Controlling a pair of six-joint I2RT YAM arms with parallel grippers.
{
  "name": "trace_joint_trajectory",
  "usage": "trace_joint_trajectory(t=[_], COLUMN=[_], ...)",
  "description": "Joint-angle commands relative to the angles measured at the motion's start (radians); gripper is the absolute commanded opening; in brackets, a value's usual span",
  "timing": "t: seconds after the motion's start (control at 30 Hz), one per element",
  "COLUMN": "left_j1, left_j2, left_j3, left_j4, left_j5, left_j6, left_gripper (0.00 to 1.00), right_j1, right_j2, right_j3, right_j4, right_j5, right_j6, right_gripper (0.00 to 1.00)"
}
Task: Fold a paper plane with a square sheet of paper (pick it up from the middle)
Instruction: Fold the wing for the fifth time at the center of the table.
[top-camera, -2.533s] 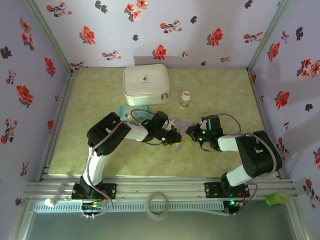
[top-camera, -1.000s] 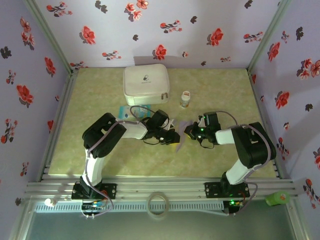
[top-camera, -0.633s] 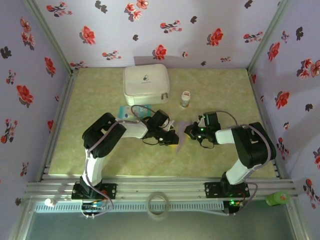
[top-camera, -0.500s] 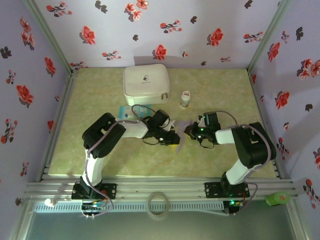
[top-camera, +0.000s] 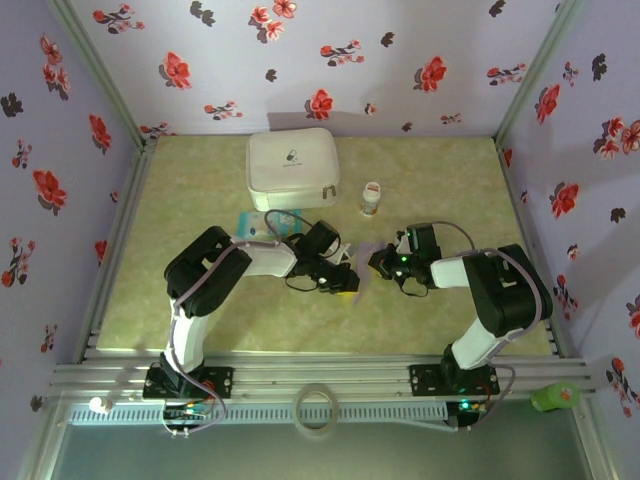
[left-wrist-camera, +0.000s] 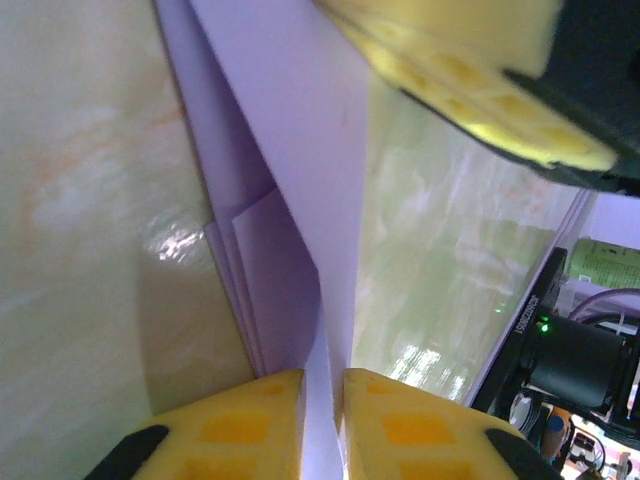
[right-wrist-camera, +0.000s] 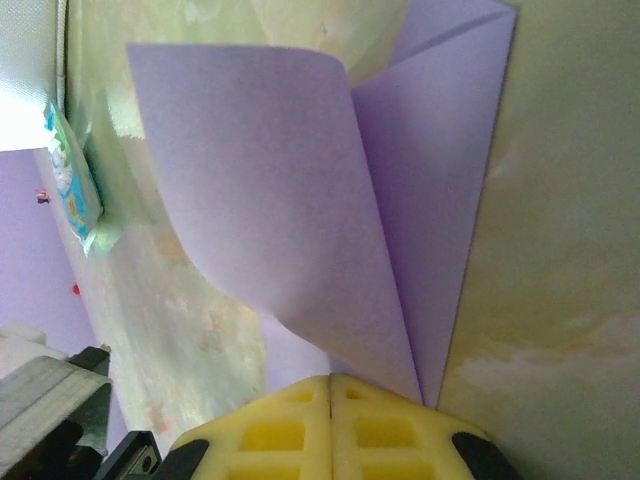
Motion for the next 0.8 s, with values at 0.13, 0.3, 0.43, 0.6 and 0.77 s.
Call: trace_joint_trajectory(t=[0.13,0.3,0.43,0.6,0.77], left_j1=[-0.018,-0.023,-0.027,-0.030,-0.032], left_j2=[-0.008,-0.024,-0.022,-0.021,-0.014], left_j3=[0.012,0.011,0.013,0.015,0.026], left_j4=[-0.100,-0.130,-0.143,-0.164,-0.193], left_j5=[0.008,-0.013,-0.016,-0.030,-0.042], left_j6=[0.052,0.069,0.077,0.088,0.106], left_gripper=[0.15,0.23,0.24,0.23,0.18], right_j1=[-0.005,-0.006,-0.005,-0.005,-0.005], right_j2=[0.026,0.028,0.029,0.033,0.033], right_j3=[-0.017,-0.017,-0.017,-0.017,-0.019], right_j4=[-0.119,-0.118,-0.120,-0.119,-0.118], right_j5=[0.089,0.091,0.090,0.090,0.090], right_j6=[-0.032,-0.031,-0.032,-0.033,-0.033], right_gripper=[0.06,0.06,0.06,0.06,0.06])
